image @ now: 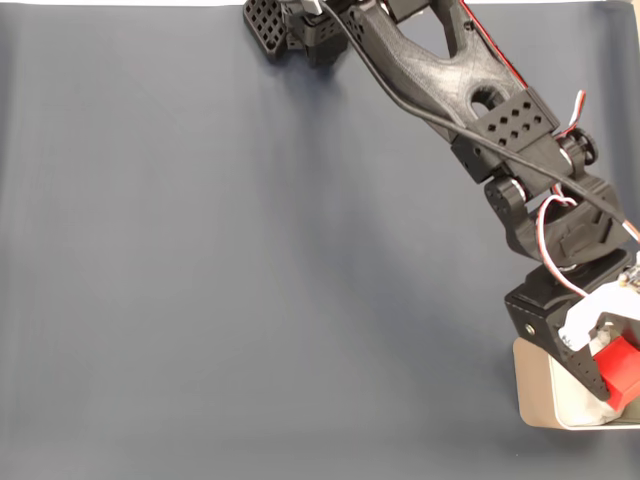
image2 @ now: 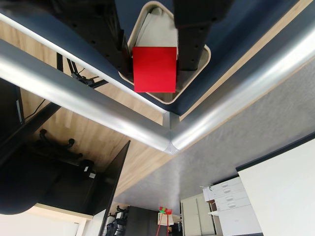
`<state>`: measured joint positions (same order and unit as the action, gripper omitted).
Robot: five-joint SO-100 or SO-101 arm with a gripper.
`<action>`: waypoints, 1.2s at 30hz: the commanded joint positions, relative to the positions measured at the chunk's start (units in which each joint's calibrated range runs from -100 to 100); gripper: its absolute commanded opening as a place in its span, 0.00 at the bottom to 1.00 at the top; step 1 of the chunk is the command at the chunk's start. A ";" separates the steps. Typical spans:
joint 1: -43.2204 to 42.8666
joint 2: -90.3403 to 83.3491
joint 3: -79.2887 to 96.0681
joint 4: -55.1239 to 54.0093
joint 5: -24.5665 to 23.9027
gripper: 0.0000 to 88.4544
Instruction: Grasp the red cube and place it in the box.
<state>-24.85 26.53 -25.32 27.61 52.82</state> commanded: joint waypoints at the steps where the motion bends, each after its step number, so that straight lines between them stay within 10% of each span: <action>1: -0.15 -0.27 -3.79 -0.23 0.39 0.05; 26: -0.50 0.07 -3.15 -0.06 0.00 0.07; 30: -0.50 -0.19 -3.15 -0.23 -0.83 0.33; 36: -0.29 -0.71 -2.97 0.51 0.20 0.44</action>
<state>-24.85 27.57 -25.32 27.76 52.48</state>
